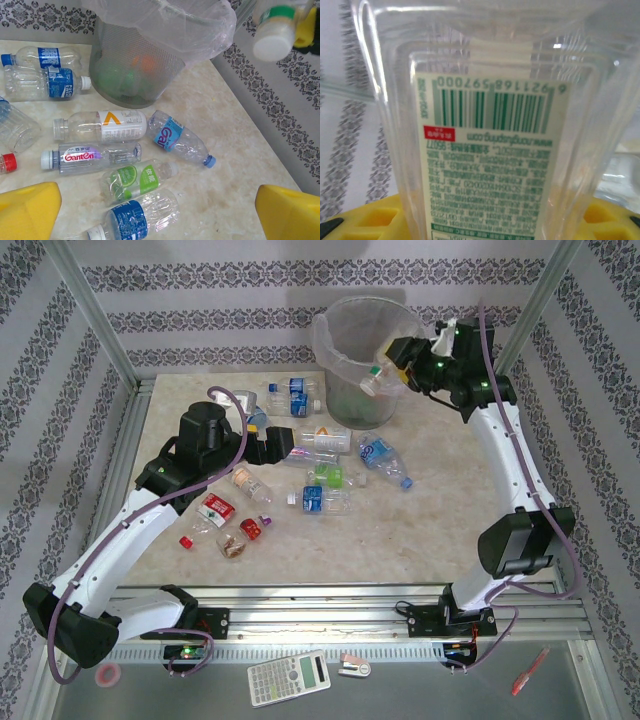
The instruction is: Throw the plastic bottles in the bin
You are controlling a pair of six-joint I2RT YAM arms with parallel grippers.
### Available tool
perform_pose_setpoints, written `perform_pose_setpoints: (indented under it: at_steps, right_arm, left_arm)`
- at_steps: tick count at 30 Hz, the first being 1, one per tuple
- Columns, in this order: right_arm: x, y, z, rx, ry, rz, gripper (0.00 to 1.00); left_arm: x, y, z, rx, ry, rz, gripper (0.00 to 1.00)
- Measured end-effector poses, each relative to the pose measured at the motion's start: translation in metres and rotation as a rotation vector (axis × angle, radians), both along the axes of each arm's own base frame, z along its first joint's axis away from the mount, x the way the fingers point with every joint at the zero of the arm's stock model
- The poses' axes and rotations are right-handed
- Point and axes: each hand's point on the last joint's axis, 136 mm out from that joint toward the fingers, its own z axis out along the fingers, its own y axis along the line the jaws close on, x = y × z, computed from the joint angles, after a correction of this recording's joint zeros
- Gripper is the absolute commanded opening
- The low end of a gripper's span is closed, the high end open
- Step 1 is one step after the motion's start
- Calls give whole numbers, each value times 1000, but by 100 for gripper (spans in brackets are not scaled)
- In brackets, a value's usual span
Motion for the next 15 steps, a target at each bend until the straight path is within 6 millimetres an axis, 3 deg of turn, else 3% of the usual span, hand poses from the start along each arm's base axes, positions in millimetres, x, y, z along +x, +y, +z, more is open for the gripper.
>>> perform_pose_setpoints:
  at_steps: [7,15]
  right_arm:
    - [-18,-34,-63,-70,191,-106,35]
    - [-54,-72,-109,-158,343,-206,35]
  left_arm:
    - [0,0,0,0,0,0,100]
    - [0,0,-1,0,2,-1,100]
